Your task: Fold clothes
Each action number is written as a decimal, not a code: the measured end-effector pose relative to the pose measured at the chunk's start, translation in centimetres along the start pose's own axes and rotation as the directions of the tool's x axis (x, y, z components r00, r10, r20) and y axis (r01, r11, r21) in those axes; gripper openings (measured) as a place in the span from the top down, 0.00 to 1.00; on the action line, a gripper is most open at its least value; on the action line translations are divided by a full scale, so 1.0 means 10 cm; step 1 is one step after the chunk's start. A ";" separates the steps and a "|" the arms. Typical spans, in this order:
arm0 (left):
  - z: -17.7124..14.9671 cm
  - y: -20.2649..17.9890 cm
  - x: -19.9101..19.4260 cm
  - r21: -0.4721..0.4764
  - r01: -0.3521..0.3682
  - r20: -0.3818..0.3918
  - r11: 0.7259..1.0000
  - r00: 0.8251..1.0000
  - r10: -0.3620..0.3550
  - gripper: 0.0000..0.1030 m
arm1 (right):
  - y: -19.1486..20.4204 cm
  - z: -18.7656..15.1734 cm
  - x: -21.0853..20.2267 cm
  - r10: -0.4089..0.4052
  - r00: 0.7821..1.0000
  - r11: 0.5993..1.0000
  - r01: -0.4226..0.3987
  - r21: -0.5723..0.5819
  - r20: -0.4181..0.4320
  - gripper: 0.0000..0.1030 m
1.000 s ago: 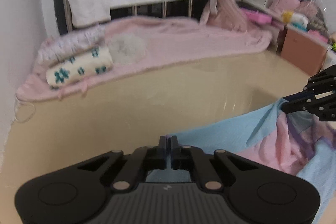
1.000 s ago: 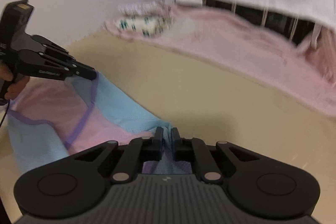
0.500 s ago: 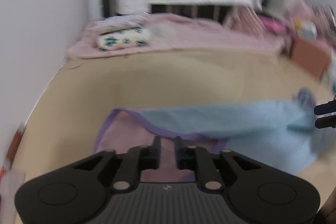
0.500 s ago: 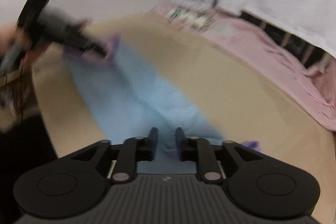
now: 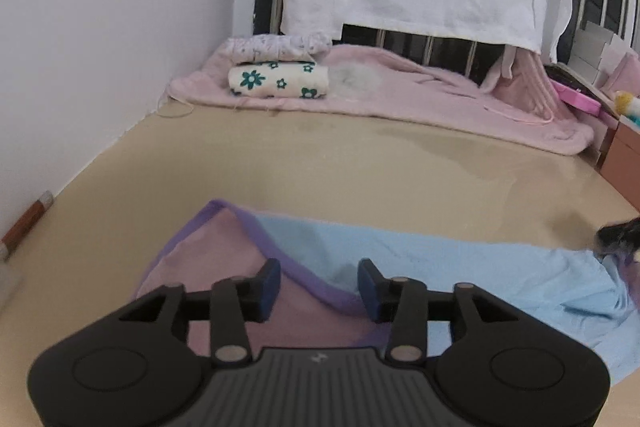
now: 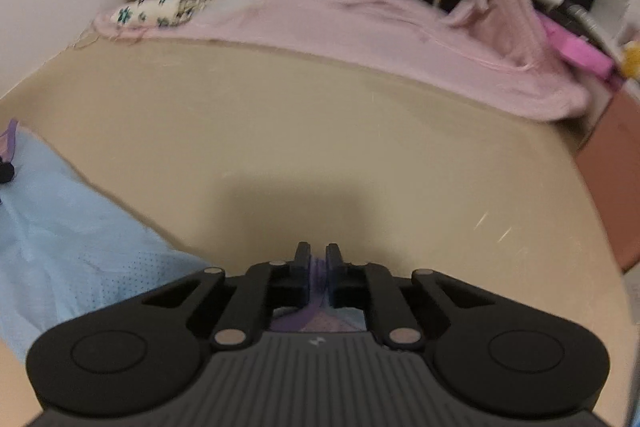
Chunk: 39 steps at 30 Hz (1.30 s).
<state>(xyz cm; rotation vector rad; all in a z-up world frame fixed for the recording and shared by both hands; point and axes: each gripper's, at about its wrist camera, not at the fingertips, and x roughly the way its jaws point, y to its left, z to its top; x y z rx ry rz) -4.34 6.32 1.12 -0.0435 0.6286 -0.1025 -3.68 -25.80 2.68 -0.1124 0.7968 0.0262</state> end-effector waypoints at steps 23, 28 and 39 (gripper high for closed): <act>-0.02 0.08 0.01 -0.032 0.090 0.016 0.995 0.996 -0.090 0.39 | -0.32 -0.90 -1.10 -0.056 0.958 0.978 -0.004 0.210 0.280 0.63; -0.02 0.08 0.01 -0.030 0.092 0.015 0.995 0.996 -0.092 0.38 | 0.22 -0.80 -0.96 0.123 0.954 0.992 -0.130 0.006 0.275 0.54; -0.02 0.07 0.02 -0.033 0.091 0.015 0.995 0.996 -0.091 0.37 | 0.84 -0.28 -0.38 0.112 0.992 0.902 -0.073 -0.426 0.065 0.90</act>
